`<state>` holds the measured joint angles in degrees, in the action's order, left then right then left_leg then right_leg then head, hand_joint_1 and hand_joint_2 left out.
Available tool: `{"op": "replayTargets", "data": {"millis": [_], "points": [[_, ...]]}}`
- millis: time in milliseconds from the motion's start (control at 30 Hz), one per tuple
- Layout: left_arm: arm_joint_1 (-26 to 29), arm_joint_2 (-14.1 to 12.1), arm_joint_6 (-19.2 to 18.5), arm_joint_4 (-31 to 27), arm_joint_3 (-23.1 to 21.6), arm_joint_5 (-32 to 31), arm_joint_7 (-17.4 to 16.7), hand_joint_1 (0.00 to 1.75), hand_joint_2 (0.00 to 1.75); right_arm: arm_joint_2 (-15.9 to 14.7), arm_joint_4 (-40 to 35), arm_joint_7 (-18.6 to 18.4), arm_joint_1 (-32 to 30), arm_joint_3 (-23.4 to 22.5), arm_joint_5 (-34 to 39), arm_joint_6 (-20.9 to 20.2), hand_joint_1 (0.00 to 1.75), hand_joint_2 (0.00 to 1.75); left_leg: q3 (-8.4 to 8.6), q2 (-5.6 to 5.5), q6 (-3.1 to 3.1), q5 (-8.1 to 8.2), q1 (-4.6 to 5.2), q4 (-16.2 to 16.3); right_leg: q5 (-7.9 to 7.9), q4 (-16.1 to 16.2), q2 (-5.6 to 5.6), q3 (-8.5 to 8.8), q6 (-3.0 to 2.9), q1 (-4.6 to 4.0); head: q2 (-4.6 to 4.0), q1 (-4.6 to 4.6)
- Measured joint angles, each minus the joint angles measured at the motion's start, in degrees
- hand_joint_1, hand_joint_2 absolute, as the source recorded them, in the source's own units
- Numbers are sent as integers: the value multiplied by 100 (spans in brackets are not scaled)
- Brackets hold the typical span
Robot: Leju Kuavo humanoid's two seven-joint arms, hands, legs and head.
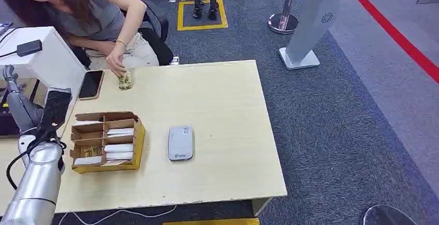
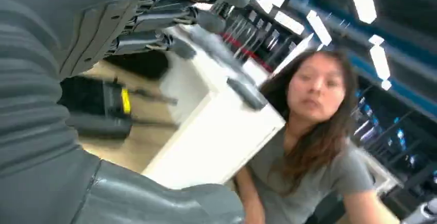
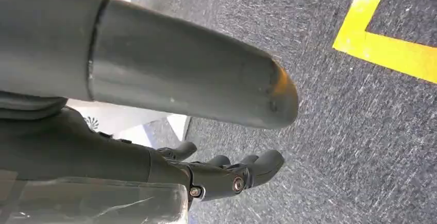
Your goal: Pass the card to the sensor for recognition and then transmit it.
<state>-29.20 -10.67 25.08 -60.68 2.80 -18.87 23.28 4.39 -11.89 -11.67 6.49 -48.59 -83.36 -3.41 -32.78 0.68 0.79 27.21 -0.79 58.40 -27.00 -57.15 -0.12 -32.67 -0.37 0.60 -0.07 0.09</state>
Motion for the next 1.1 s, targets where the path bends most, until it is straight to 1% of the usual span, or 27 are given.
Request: {"op": "replayTargets", "data": {"millis": [100, 133, 200, 233, 267, 333, 400, 500, 600, 667, 767, 867, 1000, 1067, 1100], "points": [[244, -63, 343, -533, -94, -817, -197, 0, 175, 0, 0, 39, -48, 0, 83, 28, 0, 0, -3, -5, 2, 1, 0, -1, -1, 0, -6, 2, 0, 0, 0, -4], [454, -120, 419, -851, -127, -1152, -374, 0, 175, 0, 0, 46, -64, -7, 120, 53, 0, 0, 1, 4, 3, 3, 0, -3, -1, -1, 4, 3, 0, 0, 0, 0], [1110, -311, 590, -1913, -214, -2274, -805, 0, 175, 0, 0, 50, -139, -39, 245, 105, 0, 0, 14, 40, 1, 20, 0, -3, -4, 0, 39, 0, 1, 0, -2, -17], [1380, -396, 620, -2329, -240, -2692, -980, 0, 175, 0, 0, 39, -182, -61, 301, 107, 0, 0, 11, 38, 0, 21, 0, -3, -9, 0, 37, 1, 1, 0, -2, -13], [1681, -474, 633, -2753, -247, -2960, -1096, 0, 175, 0, 0, 31, -215, -94, 332, 109, 0, 0, 9, 36, 0, 22, 0, -3, -10, 0, 36, 1, 0, 0, 0, -2], [2184, -627, 671, -3384, -247, -3083, -1206, 0, 175, 0, 0, 31, -250, -144, 374, 109, 0, 0, 10, 39, 6, 32, 0, -3, -16, 2, 39, -6, -3, 0, -2, -13], [2469, -725, 679, -3801, -247, -3122, -1241, 0, 175, 0, 0, 31, -266, -166, 374, 109, 0, 0, 6, 26, 2, 32, 0, -3, -22, 4, 20, -4, 3, 0, 0, -7], [2710, -824, 679, -4181, -247, -3138, -1246, 0, 175, 0, 0, 31, -258, -179, 374, 109, 0, 0, 6, 20, 2, 31, -1, -4, -23, 4, 12, 1, 5, 0, -2, -9], [2794, -874, 679, -4373, -247, -3142, -1246, 0, 175, 0, 0, 31, -258, -199, 374, 109, 0, 0, 8, 17, -1, 29, 0, -4, -20, 3, 10, 6, 2, 0, 0, -9], [2876, -918, 653, -4458, -247, -3278, -1325, 0, 175, 0, 0, 4, -257, -212, 404, 111, 0, 0, 10, 18, -1, 28, -1, -4, -18, 2, 9, 11, 0, 0, -2, -9], [3322, -1049, 518, -4748, -242, -3761, -1647, 0, 175, 2, 0, -48, -268, -291, 496, 155, 0, 0, 16, 27, 0, 30, 0, -5, -18, 2, 23, 12, 0, 0, 0, -11], [3837, -1196, 209, -5005, -210, -4487, -2107, 0, 175, 2, 0, -70, -295, -356, 568, 203, 0, 0, 14, 19, -2, 31, 0, -5, -25, 4, 17, 10, 5, 0, 0, -9], [4153, -1357, -56, -5146, -199, -4838, -2433, 0, 175, 4, 0, -85, -293, -428, 583, 212, 0, 0, 10, 9, -5, 34, 0, -5, -30, 4, 5, 11, 5, 0, 0, -11], [4244, -1436, -254, -5164, -199, -4998, -2648, 0, 175, 11, 0, -83, -292, -454, 586, 216, 0, 0, 11, 9, -5, 34, 0, -5, -30, 4, 5, 11, 5, 0, 0, -9], [4291, -1484, -424, -5164, -199, -5050, -2808, 0, 175, 15, 0, -77, -293, -468, 586, 223, 0, 0, 11, 8, -6, 34, -1, -5, -30, 4, 4, 10, 4, 0, 0, -9]]}}
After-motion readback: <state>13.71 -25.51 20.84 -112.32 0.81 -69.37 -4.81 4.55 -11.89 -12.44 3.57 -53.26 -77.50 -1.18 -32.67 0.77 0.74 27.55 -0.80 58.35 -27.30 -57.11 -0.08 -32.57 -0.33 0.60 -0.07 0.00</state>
